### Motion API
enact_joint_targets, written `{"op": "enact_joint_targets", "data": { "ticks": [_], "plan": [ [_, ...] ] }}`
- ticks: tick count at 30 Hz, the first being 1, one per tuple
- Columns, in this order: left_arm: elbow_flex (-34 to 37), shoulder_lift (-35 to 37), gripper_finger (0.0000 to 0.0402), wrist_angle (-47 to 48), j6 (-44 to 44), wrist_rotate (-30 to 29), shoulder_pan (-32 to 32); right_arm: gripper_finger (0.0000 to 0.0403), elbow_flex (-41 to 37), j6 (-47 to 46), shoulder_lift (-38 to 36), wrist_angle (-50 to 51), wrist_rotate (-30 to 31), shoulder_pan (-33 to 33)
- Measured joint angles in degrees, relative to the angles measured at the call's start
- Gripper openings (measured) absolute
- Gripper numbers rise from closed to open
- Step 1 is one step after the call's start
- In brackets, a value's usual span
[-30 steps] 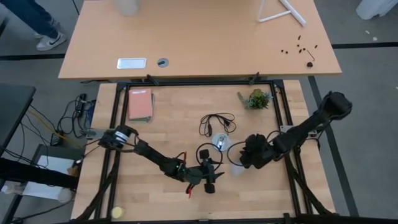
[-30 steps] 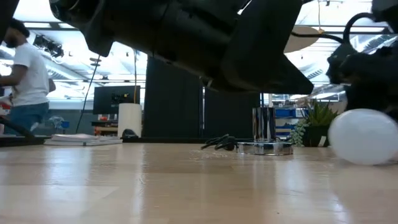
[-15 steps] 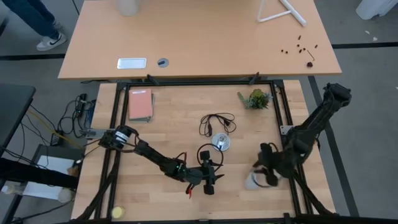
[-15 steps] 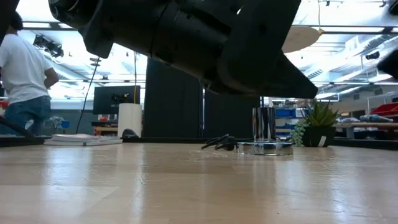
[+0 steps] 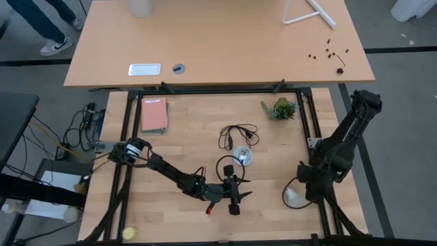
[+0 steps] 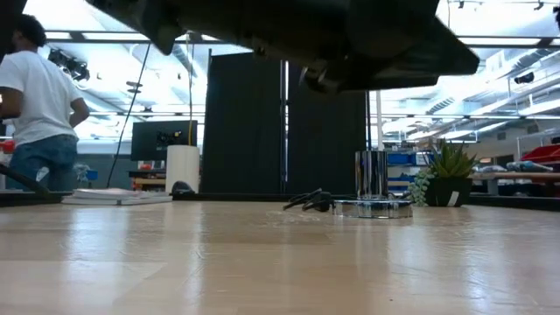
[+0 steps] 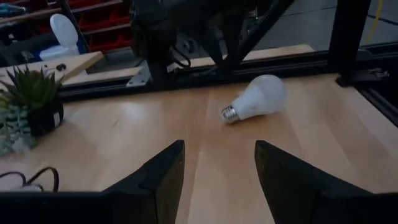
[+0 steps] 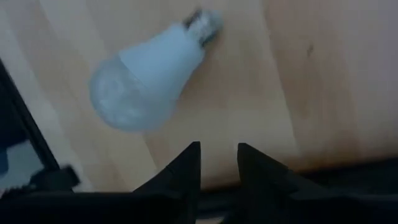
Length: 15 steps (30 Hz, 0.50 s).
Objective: Screw lightbulb
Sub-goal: Insert the white lightbulb into the silver lamp
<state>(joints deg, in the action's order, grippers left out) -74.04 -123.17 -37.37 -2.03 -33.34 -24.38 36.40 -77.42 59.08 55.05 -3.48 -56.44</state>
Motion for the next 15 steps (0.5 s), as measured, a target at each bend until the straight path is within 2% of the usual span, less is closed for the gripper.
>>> {"op": "enact_joint_targets", "data": {
  "ticks": [2,6,11,15],
  "plan": [
    [-0.82,0.0,0.02,0.78,-0.8,0.0,0.0,0.0109,0.0,-0.54,2.37,-0.3,-2.6,0.06],
    [-3.05,0.0,0.02,6.74,-0.65,-1.25,0.0,0.0107,0.0,-1.07,6.78,-0.82,-4.03,0.16],
    [-5.28,0.0,0.02,13.39,1.03,-1.99,-0.13,0.0107,0.0,-3.07,10.31,-5.59,-3.86,0.28],
    [-5.35,0.0,0.02,15.88,5.53,-1.32,-0.53,0.0107,0.0,-5.11,12.72,-12.63,-1.04,0.69]
  ]
}}
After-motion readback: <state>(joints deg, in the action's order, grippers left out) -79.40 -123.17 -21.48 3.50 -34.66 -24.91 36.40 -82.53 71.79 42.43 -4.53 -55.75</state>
